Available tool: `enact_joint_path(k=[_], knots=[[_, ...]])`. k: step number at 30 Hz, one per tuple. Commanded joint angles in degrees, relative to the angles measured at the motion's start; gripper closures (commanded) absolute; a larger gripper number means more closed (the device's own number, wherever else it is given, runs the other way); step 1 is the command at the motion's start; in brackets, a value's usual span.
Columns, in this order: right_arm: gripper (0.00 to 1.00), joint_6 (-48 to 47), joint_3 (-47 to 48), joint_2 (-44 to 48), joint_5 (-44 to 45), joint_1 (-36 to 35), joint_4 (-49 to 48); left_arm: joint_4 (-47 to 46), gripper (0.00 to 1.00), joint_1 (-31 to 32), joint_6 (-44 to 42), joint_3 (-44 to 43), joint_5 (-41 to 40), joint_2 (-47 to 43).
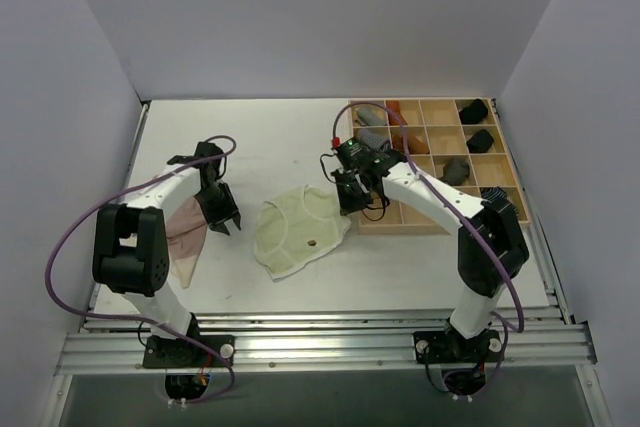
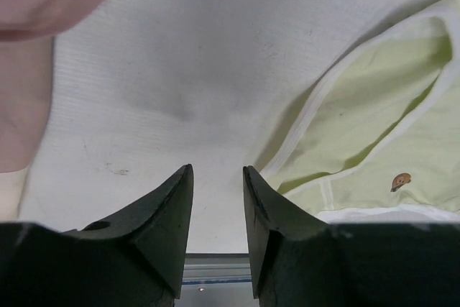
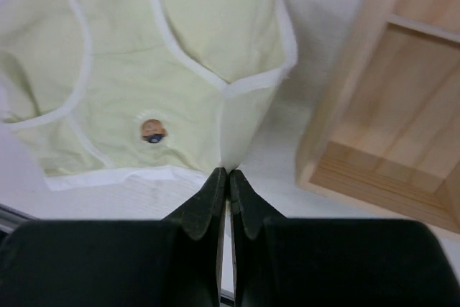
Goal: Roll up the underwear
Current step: Fold the underwear
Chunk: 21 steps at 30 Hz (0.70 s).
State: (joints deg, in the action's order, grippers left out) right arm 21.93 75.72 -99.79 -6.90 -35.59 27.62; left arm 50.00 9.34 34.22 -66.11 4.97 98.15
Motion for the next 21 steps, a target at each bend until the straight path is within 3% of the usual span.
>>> enact_joint_path(k=[1, 14, 21], knots=[[1.0, 0.4, 6.0, -1.1, 0.2, -4.6, 2.6, 2.4, 0.57, -2.0, -0.4, -3.4, -0.9, -1.9], [1.0, 1.7, 21.2, -14.5, -0.8, -20.3, 2.7, 1.0, 0.54, -12.0, -0.2, -0.4, 4.2, -4.2], [1.0, 2.4, 24.2, -19.9, -2.8, -25.8, 2.4, 0.8, 0.54, -13.2, -1.3, 1.2, 4.6, -4.2]])
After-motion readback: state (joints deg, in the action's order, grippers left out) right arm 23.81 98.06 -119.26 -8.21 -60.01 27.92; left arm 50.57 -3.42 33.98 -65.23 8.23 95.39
